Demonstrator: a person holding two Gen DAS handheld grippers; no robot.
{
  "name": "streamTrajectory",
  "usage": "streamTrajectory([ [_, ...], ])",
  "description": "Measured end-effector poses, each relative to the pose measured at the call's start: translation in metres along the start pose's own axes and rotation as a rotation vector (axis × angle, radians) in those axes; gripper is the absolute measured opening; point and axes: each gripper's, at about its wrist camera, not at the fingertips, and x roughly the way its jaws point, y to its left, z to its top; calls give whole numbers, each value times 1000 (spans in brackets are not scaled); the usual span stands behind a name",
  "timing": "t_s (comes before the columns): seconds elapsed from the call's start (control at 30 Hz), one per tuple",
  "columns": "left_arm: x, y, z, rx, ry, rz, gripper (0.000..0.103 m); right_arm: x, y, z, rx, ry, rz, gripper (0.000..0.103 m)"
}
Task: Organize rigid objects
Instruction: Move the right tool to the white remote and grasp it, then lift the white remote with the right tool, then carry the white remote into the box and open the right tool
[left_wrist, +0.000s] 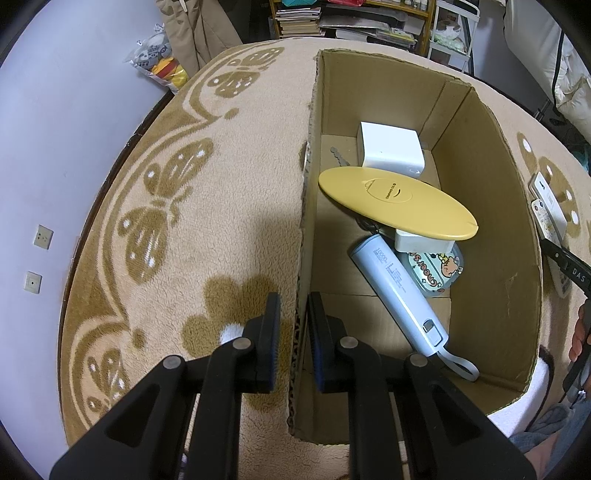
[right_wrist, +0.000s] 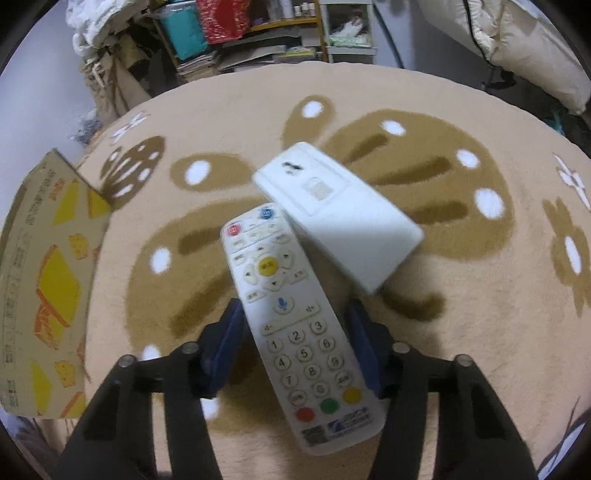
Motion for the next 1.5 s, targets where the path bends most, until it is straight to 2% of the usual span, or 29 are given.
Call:
streamTrajectory([
  [0.2, 0, 0, 0, 2, 0, 2, 15, 10, 19, -4, -66, -40, -88, 56],
  [0.3, 0, 0, 0, 1, 1, 1, 15, 9, 25, -6, -85, -73, -119, 51],
  [0.37, 0, 0, 0, 1, 0, 1, 15, 7, 28, -7, -95, -86, -134, 46],
  [0.53, 0, 0, 0, 3, 0, 3, 15, 2, 30, -7, -81, -104, -144, 45],
  [0.77, 0, 0, 0, 2, 0, 2, 15, -8, 30, -5, -63, -135, -104, 44],
  [0.93, 0, 0, 0, 3, -1, 2, 15, -20, 44, -3, -92, -181, -82, 44],
  [1.1, 0, 0, 0, 1, 1, 2, 15, -28, 55, -1, -95, -184, -56, 44],
  [1.5, 1, 0, 0, -3, 4, 0, 15, -74, 121, 19, -183, -274, 74, 44],
])
